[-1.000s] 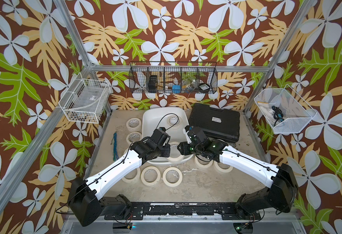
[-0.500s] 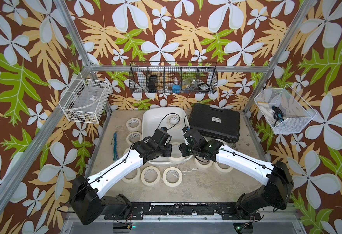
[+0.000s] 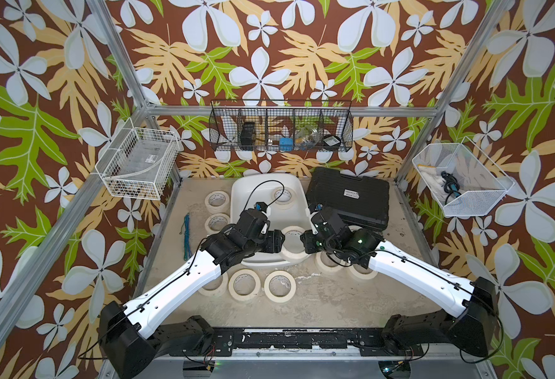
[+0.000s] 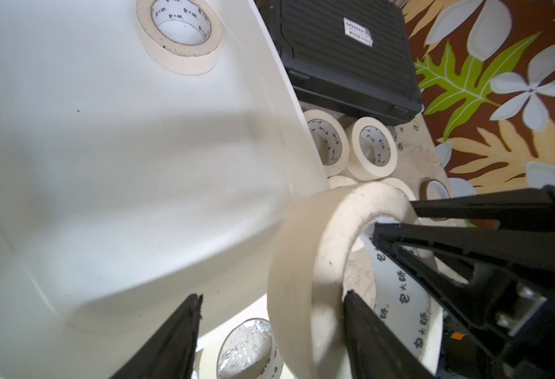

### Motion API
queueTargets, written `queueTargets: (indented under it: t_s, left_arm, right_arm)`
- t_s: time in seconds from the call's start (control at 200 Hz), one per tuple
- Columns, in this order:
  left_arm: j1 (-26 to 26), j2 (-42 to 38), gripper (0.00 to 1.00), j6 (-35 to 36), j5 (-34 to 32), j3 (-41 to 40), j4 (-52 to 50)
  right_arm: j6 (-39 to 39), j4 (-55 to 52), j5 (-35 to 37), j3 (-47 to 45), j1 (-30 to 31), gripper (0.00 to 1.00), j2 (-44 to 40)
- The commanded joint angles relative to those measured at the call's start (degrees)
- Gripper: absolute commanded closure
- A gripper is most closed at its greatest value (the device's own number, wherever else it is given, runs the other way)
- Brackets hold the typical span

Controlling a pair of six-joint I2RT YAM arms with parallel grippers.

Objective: Take out the art tape in the storage box
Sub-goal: Pick up the art tape from the storage box, then place the art tape at the center of the board.

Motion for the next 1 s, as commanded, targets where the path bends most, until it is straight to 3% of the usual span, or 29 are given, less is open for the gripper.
queueTargets:
  t_s: [0.0,0.16,0.55,0.996]
  left_arm:
    - [2.3,-1.9,0.28,-1.4,-4.8,-1.2,-0.1]
    - [4.9,-3.2,0.28,-1.7,-3.5,-2.6,-0.1]
    - [5.1,-1.5,0.28,-1.7,-2.9,-2.5,0.5]
    - [5.2,0.5,0.28,-1.4,-2.9,-2.3,0.7]
  right_arm:
    - [-0.4,-5.6,2.8,-2.9,-0.2,0.94,-3.4]
    - [1.3,-6.5,3.4,-9.9,-0.3,0.94,-8.6]
    - [6.1,-1.4,0.9,-27.6,-0.3,0.96,-18.7]
    - [7.8,10.6,-0.6,-37.8,-0.2,0.96,-15.0]
